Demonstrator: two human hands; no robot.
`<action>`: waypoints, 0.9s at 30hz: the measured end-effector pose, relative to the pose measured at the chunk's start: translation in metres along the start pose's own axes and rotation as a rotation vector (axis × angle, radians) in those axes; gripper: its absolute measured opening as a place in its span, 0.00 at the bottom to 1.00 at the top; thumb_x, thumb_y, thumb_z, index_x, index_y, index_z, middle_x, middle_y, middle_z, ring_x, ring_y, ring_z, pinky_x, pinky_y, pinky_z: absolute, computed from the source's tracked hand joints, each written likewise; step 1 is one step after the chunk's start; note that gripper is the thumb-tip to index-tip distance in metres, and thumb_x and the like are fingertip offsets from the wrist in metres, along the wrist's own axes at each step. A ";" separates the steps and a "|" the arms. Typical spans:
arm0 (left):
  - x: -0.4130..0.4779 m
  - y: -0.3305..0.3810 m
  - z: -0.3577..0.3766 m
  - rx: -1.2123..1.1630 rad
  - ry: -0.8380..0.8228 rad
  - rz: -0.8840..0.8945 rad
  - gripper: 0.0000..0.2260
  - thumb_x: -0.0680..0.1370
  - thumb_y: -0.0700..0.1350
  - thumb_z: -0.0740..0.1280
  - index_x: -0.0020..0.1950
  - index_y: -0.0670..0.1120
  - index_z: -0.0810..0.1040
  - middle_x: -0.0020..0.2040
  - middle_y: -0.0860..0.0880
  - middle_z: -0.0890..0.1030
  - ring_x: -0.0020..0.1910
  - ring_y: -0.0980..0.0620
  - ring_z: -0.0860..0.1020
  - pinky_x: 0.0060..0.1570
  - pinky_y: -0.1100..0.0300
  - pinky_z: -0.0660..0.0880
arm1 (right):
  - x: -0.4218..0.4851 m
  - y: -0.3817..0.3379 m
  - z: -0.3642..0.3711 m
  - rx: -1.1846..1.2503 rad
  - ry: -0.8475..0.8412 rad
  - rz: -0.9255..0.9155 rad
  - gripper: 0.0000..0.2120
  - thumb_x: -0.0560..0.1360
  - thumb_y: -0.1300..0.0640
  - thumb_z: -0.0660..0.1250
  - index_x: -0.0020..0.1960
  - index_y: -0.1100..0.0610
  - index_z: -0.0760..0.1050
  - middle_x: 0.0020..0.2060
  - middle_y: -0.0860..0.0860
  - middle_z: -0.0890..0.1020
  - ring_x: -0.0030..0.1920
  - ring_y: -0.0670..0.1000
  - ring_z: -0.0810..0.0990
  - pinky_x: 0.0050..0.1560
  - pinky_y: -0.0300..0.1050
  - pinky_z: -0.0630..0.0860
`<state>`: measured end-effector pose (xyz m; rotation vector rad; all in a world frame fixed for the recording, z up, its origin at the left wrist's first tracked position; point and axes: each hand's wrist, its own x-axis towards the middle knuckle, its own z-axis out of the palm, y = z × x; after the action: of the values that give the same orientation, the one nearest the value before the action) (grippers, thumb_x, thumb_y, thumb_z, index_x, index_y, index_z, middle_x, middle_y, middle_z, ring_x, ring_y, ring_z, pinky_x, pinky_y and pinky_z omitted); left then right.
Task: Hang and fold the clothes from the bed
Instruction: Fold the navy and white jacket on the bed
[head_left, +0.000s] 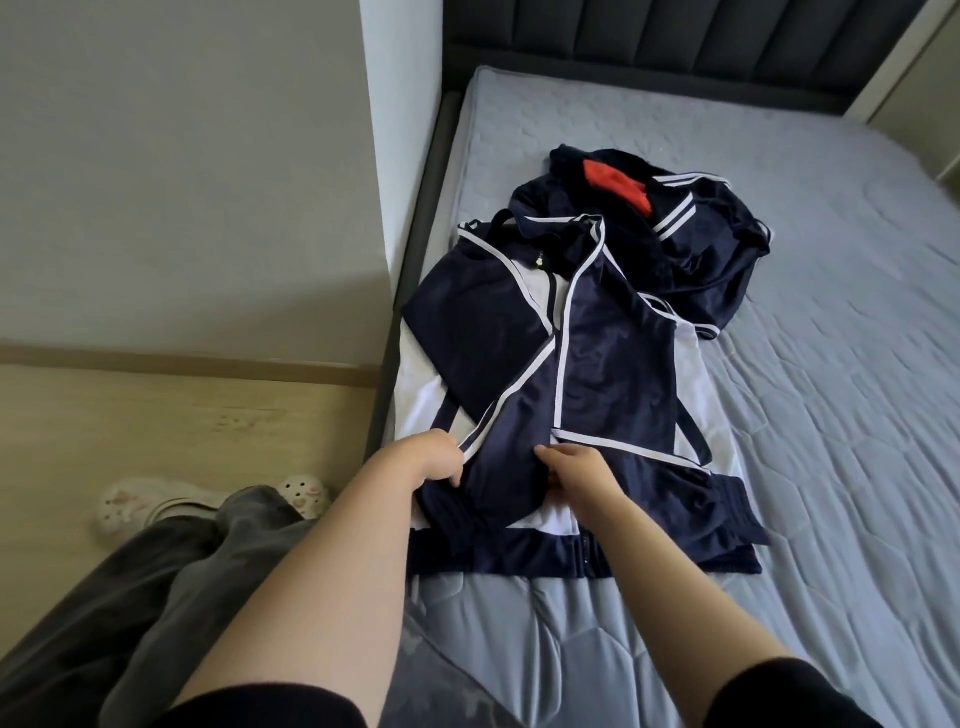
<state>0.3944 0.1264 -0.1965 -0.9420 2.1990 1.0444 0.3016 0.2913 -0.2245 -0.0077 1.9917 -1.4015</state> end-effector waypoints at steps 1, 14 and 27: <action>0.001 -0.004 -0.005 0.055 0.007 -0.023 0.11 0.75 0.35 0.65 0.56 0.38 0.74 0.53 0.41 0.75 0.49 0.43 0.73 0.46 0.56 0.69 | 0.001 0.000 0.002 -0.008 -0.027 0.005 0.10 0.76 0.63 0.67 0.35 0.61 0.75 0.32 0.58 0.77 0.32 0.54 0.74 0.37 0.47 0.75; -0.001 -0.010 -0.009 0.148 0.026 -0.062 0.07 0.71 0.32 0.60 0.38 0.42 0.66 0.36 0.46 0.66 0.31 0.49 0.62 0.29 0.60 0.60 | 0.011 -0.016 0.017 0.293 -0.180 0.173 0.10 0.77 0.70 0.60 0.56 0.67 0.76 0.50 0.62 0.81 0.48 0.58 0.81 0.46 0.48 0.77; 0.001 -0.006 -0.007 0.043 0.034 -0.051 0.05 0.71 0.35 0.63 0.42 0.42 0.68 0.37 0.46 0.67 0.33 0.49 0.65 0.31 0.60 0.62 | 0.016 -0.005 0.011 -0.360 0.273 -0.103 0.20 0.72 0.47 0.71 0.31 0.57 0.66 0.27 0.51 0.72 0.31 0.49 0.70 0.33 0.44 0.67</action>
<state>0.3970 0.1176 -0.1963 -0.9984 2.2045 0.9600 0.2930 0.2743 -0.2309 -0.0857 2.4812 -1.1346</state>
